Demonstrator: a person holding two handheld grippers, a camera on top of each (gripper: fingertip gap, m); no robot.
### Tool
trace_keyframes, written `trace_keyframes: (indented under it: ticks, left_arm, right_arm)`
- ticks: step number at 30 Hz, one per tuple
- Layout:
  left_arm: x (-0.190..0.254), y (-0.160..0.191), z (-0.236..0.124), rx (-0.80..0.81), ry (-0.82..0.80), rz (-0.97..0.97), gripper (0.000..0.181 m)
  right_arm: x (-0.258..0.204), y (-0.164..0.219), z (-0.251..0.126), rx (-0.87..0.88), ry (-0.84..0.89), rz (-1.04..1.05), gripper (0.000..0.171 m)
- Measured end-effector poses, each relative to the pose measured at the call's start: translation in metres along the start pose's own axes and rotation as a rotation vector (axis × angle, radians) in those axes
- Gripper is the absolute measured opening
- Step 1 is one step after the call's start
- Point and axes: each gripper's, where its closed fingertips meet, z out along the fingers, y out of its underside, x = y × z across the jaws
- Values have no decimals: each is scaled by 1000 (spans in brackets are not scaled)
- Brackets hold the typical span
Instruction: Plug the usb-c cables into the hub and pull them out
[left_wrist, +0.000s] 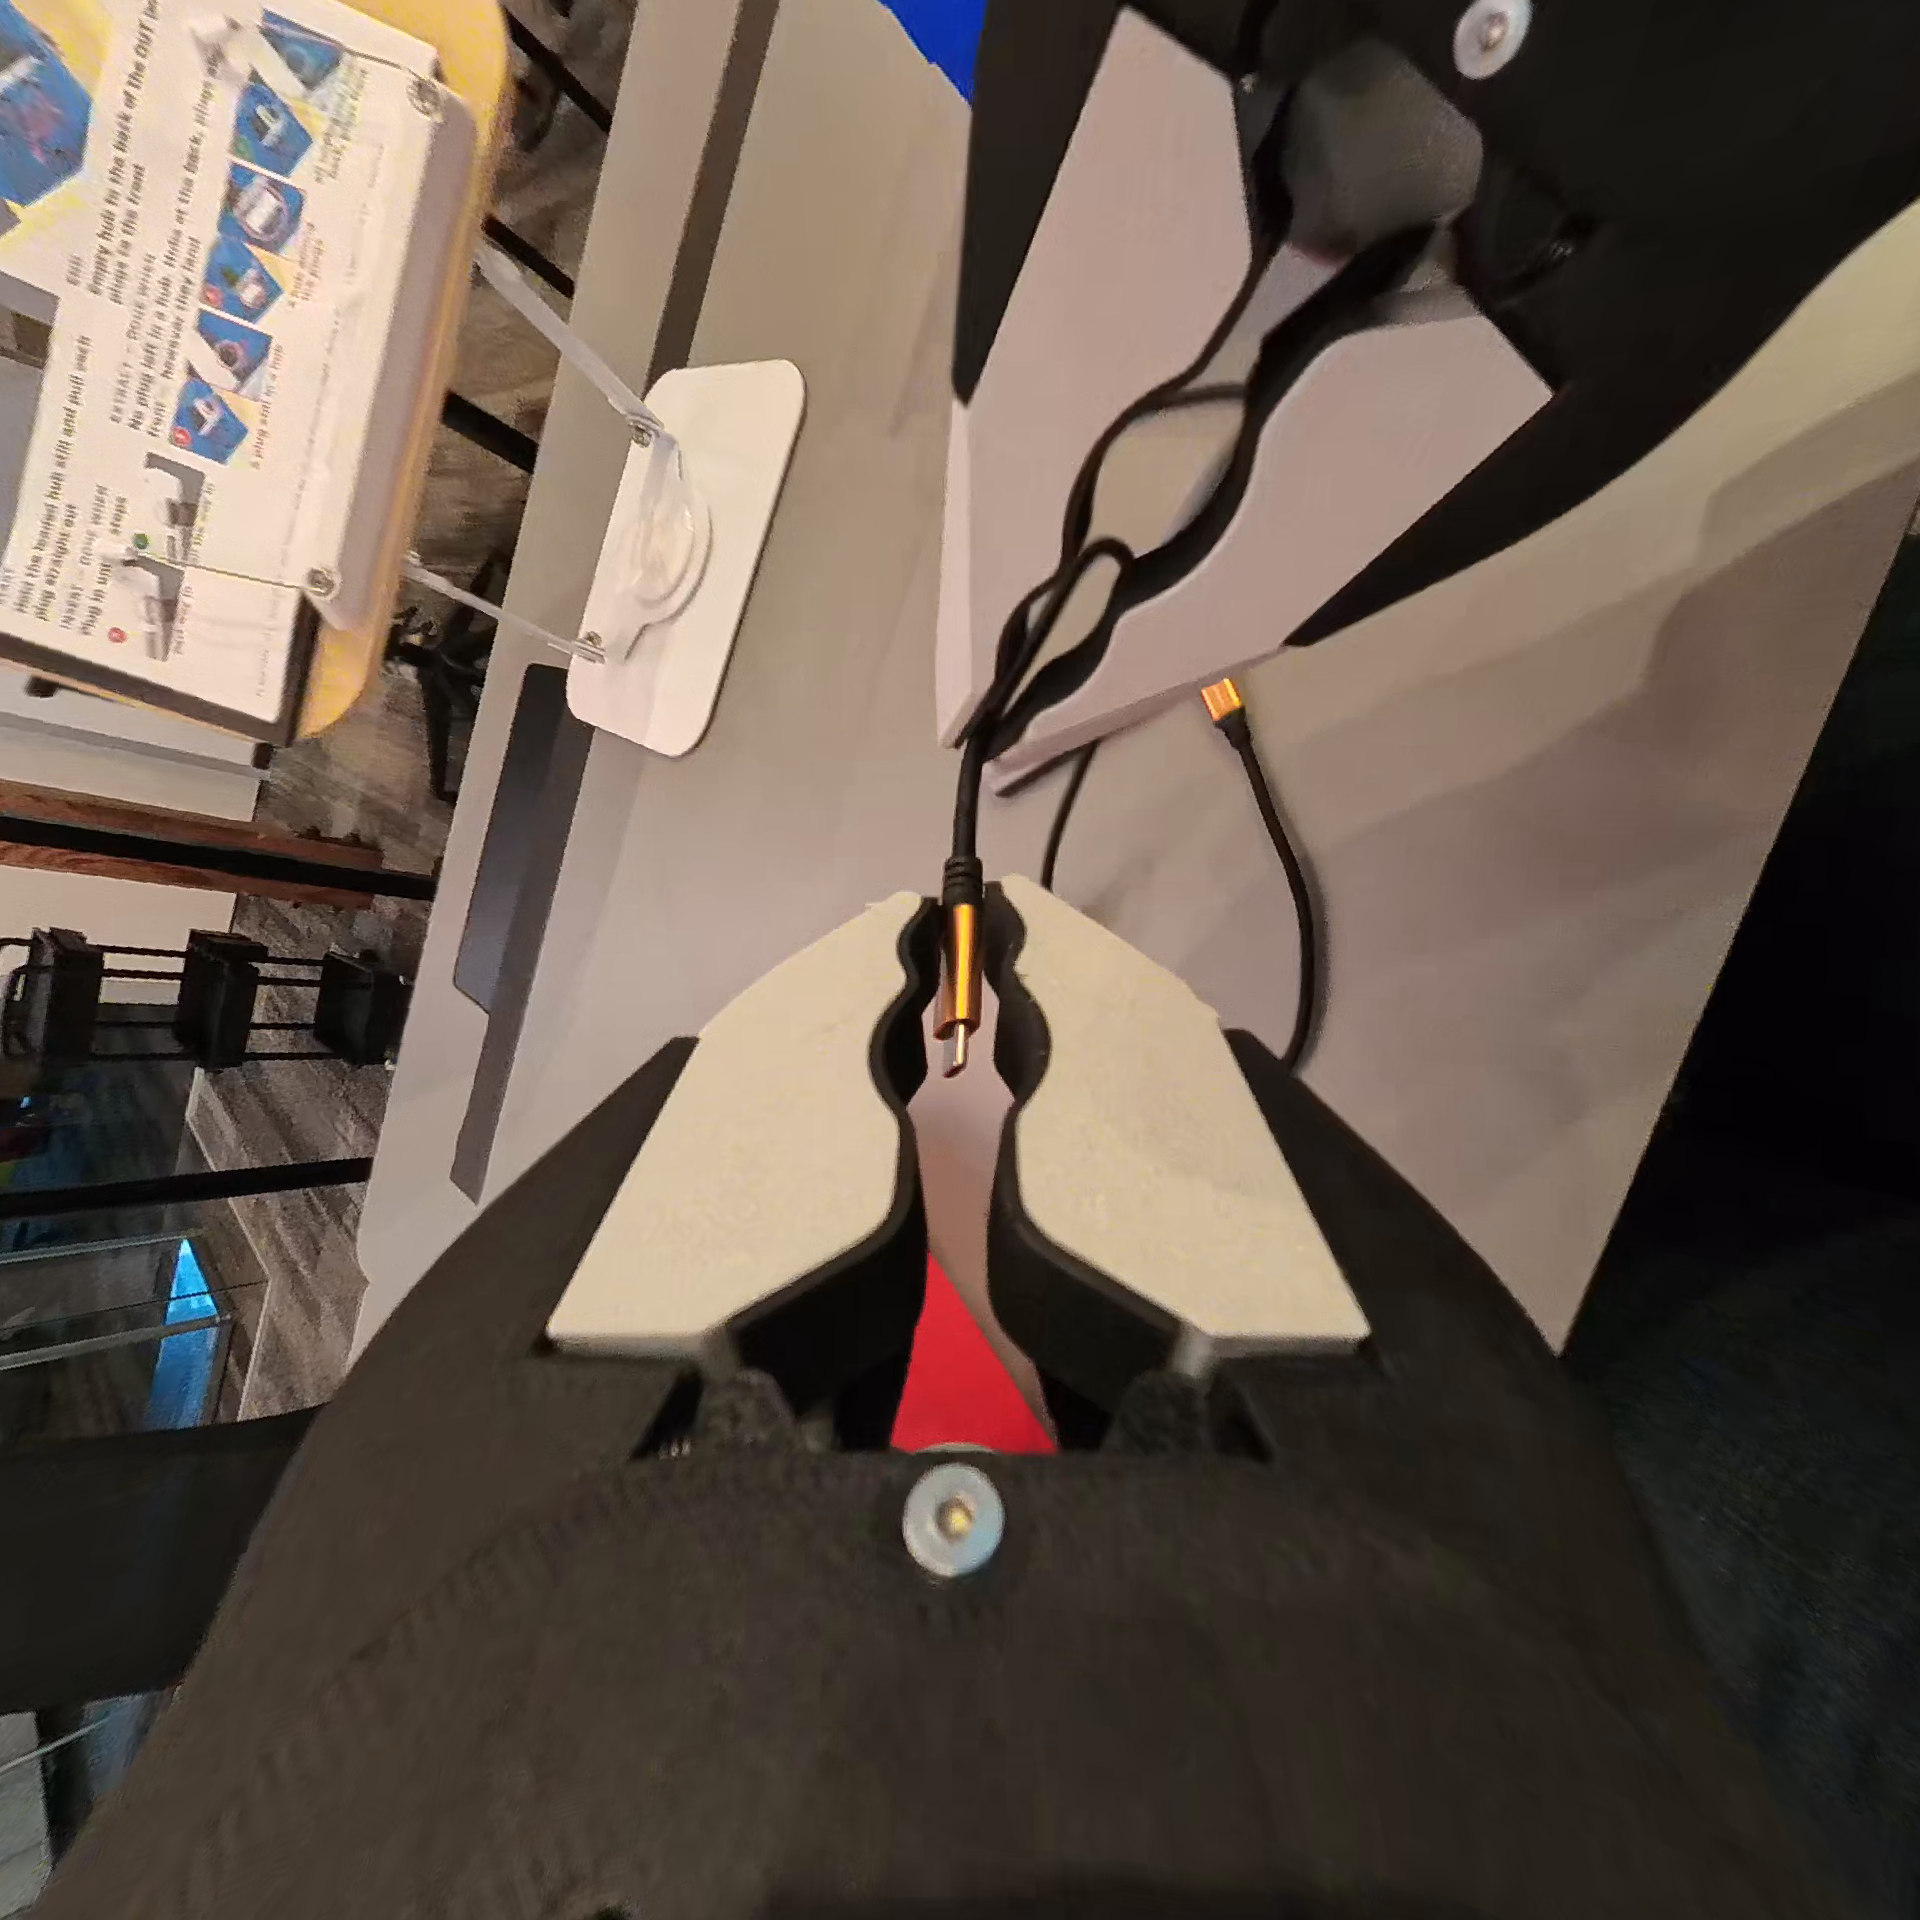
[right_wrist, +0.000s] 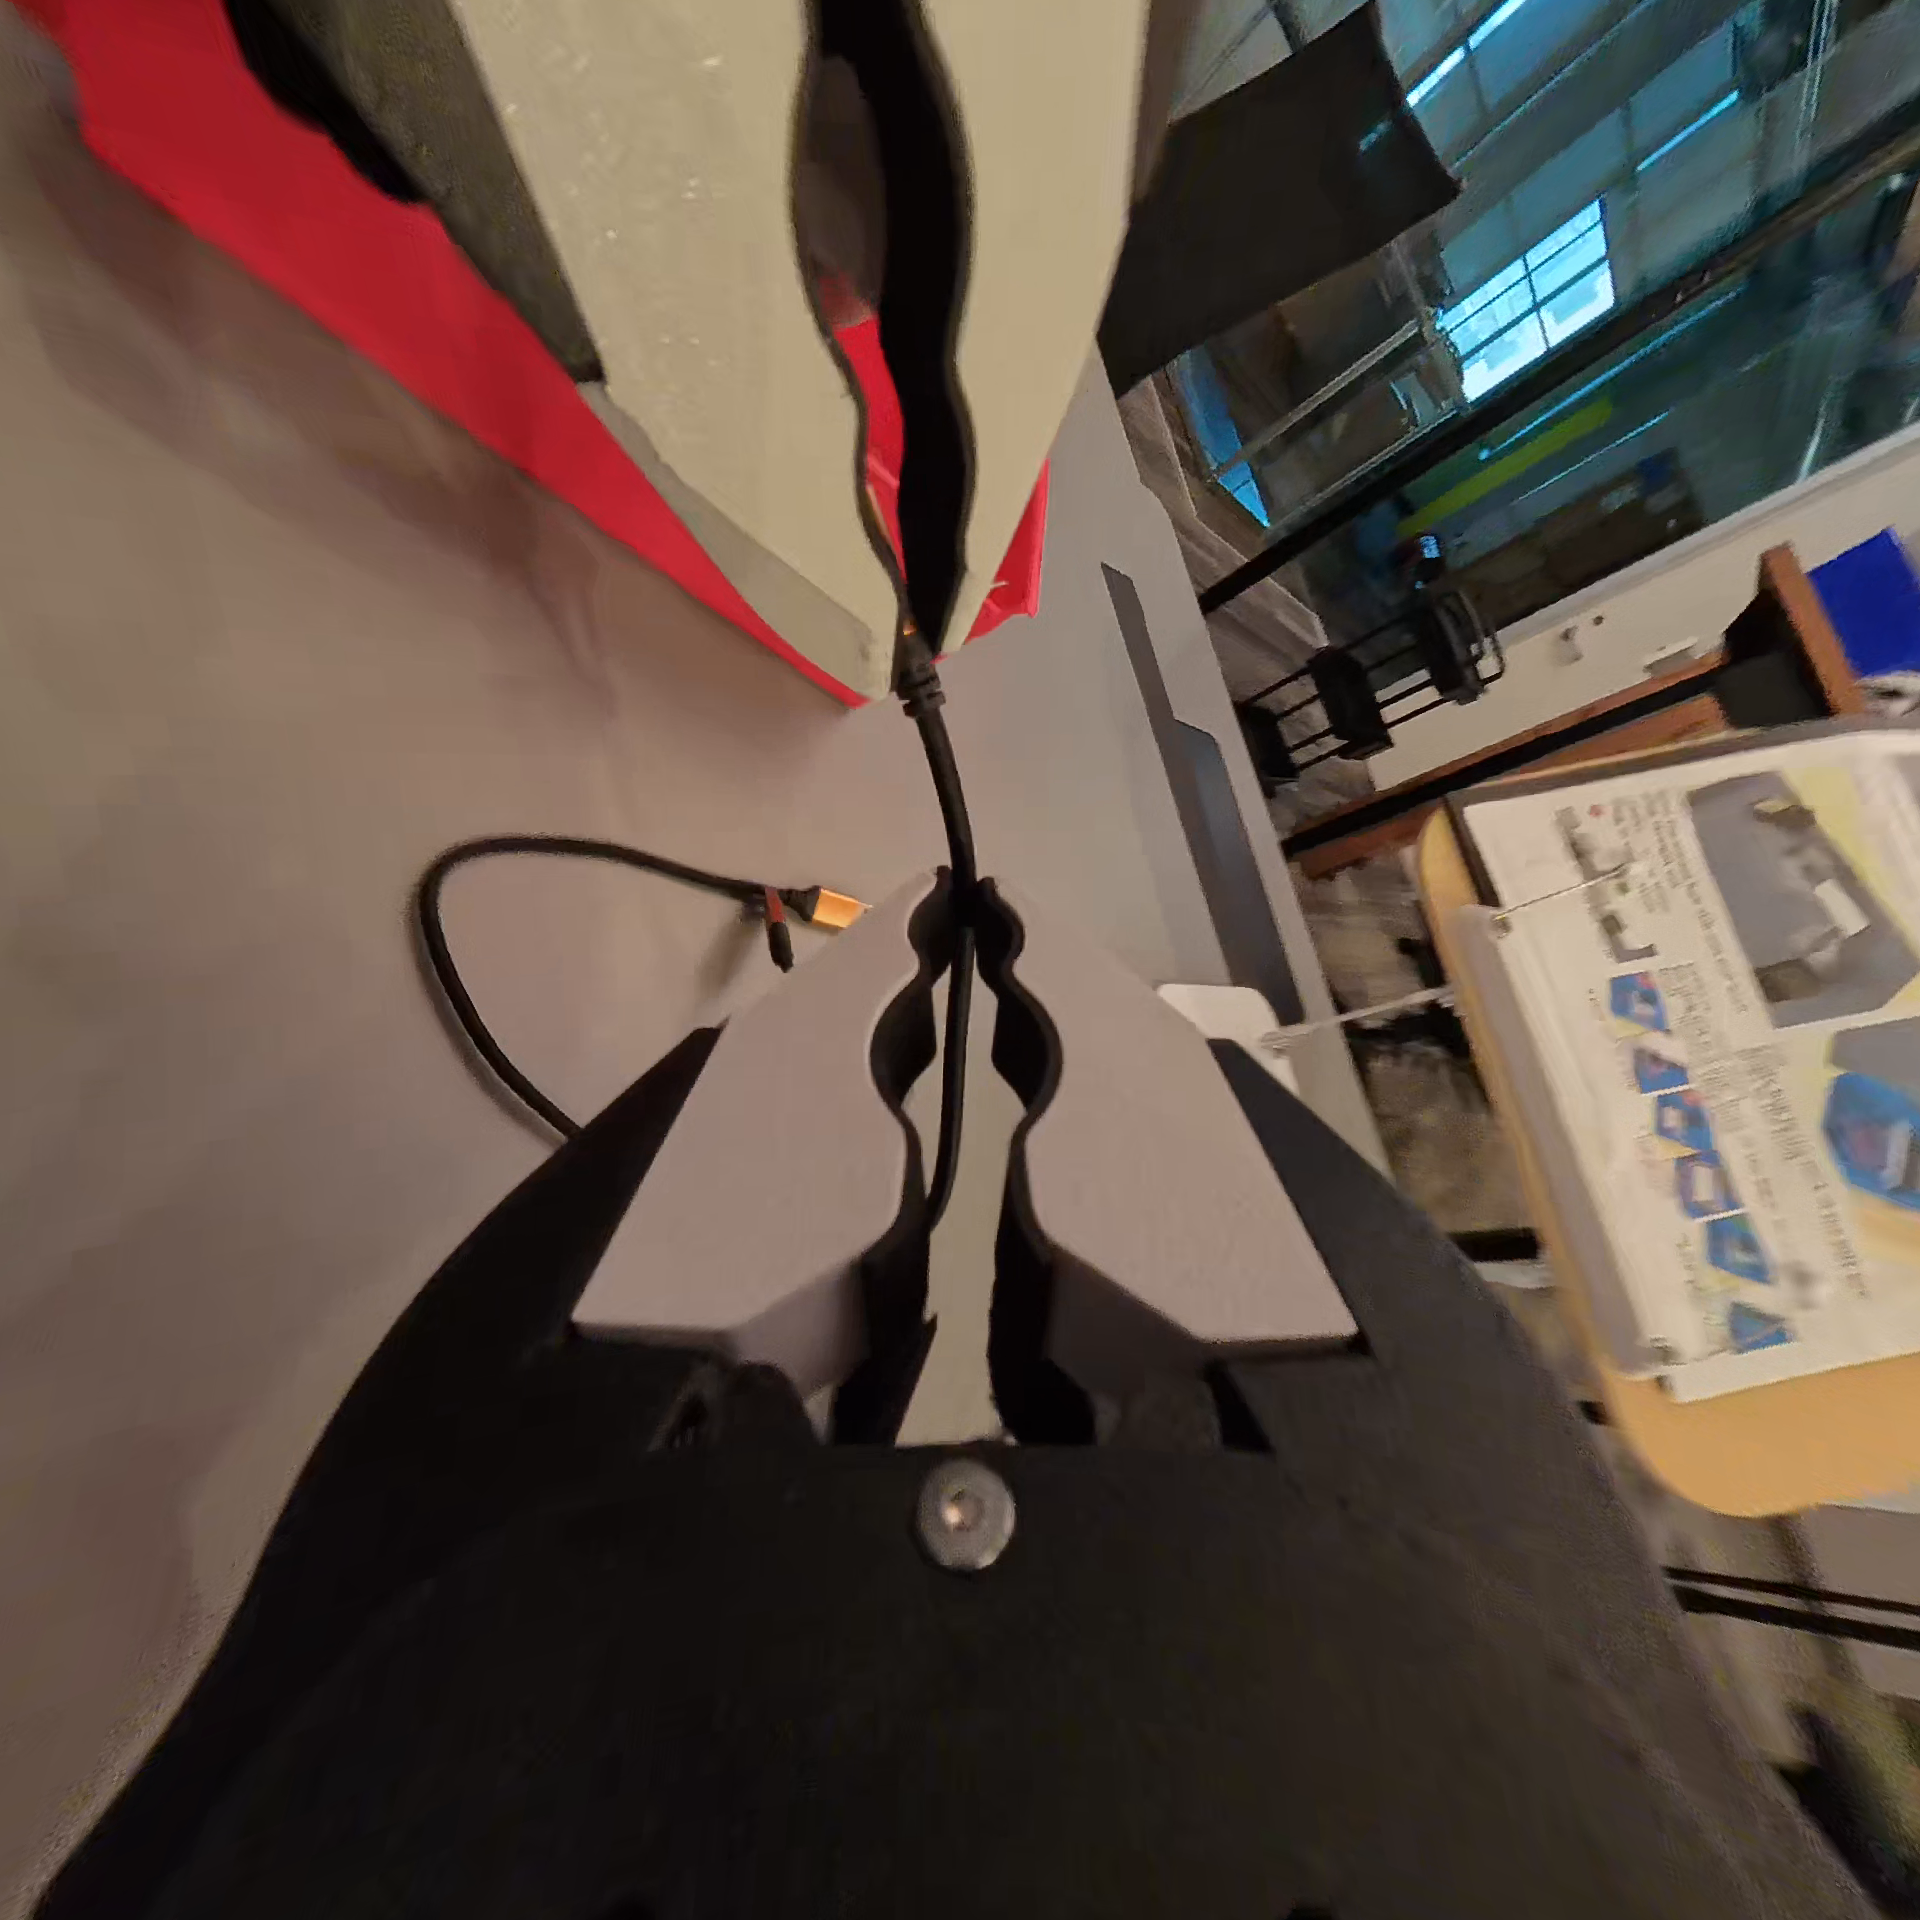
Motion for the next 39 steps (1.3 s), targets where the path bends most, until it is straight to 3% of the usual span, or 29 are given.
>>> trace_keyframes:
  ticks: [1, 9, 13, 16, 24, 30, 35, 39]
  left_arm:
    - [-3, -2, -1, 14, -6, -11, 7]
    - [-31, -23, -7, 155, -78, -140, 14]
    - [-47, -32, -14, 291, -117, -326, 23]
    - [-50, -37, -11, 380, -109, -458, 27]
    - [-55, -55, 17, 457, -269, -555, 32]
    - [-49, -53, 32, 417, -271, -604, 15]
    - [-44, -52, 35, 412, -247, -585, 12]
    - [-47, -50, 32, 397, -246, -533, 11]
  right_arm:
    - [2, -1, -1, 25, -14, 61, 0]
    - [17, -10, -9, 288, -155, 625, 0]
    - [28, -6, -14, 449, -221, 945, 0]
    - [31, 0, -13, 502, -226, 1075, 0]
    - [23, -1, -5, 492, -194, 1109, 0]
    - [19, -1, -2, 456, -144, 1044, 0]
    - [13, -4, 0, 453, -153, 1013, 0]
    - [12, -3, -6, 460, -202, 1006, 18]
